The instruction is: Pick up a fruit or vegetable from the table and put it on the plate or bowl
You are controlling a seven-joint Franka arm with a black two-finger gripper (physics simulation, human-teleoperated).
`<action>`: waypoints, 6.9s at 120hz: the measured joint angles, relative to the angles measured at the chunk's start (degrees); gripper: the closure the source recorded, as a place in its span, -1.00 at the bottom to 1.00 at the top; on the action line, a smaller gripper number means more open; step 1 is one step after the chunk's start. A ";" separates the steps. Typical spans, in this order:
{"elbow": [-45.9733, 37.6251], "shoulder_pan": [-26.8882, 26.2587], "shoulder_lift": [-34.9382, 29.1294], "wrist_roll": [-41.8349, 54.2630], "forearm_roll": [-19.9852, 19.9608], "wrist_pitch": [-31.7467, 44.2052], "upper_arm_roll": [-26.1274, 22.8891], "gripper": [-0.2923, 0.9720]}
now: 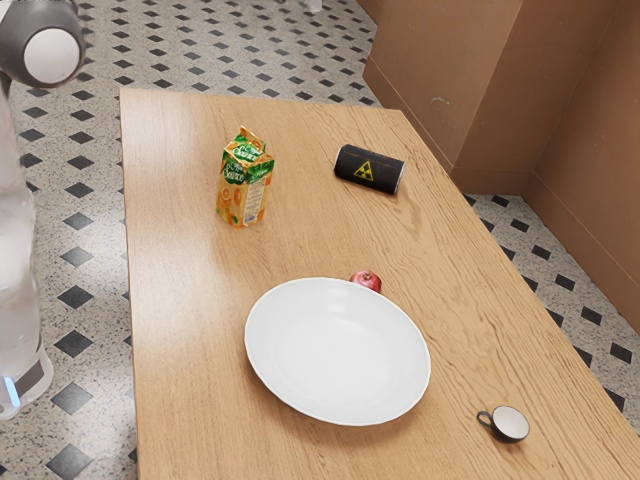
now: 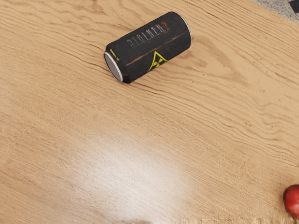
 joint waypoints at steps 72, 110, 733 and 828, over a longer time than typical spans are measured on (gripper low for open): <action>-4.78 -4.08 14.07 -6.26 5.81 9.03 -32.87 -0.50; -6.49 -24.80 14.83 -26.15 0.85 8.12 -14.74 -0.50; -37.41 113.80 -19.18 -63.84 -10.71 38.60 -148.22 -0.25; -30.25 107.66 -18.26 -63.98 -8.32 30.60 -145.74 -0.04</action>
